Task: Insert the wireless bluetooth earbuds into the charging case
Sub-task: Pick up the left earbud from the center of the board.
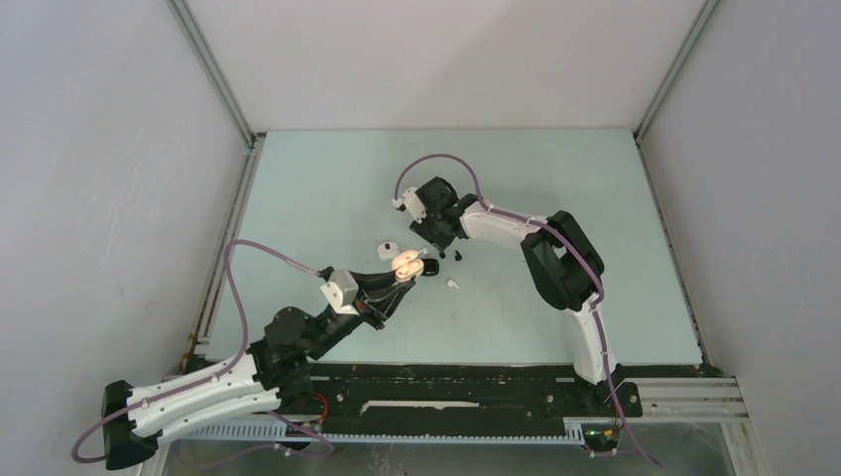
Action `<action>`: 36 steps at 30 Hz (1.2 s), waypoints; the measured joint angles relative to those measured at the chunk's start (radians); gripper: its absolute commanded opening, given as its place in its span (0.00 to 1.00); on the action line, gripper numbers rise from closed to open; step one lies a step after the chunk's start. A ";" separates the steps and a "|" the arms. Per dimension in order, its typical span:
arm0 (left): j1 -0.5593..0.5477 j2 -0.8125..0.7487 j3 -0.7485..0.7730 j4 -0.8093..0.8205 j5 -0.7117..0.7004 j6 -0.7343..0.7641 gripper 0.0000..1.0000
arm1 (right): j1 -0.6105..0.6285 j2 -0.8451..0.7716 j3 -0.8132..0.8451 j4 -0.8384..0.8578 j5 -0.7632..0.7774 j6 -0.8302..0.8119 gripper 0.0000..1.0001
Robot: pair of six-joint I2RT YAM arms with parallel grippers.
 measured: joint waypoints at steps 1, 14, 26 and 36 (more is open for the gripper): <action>0.000 0.002 0.000 0.003 0.000 0.000 0.00 | -0.001 0.000 0.000 0.001 0.000 0.000 0.42; 0.000 0.004 0.000 0.005 0.003 -0.002 0.00 | -0.009 0.000 -0.002 0.001 0.007 0.019 0.41; 0.000 0.013 -0.012 0.026 0.005 -0.009 0.00 | -0.017 -0.003 -0.001 -0.028 0.008 0.057 0.39; 0.000 0.022 -0.013 0.038 0.008 -0.009 0.00 | -0.024 -0.003 0.009 -0.068 -0.005 0.068 0.37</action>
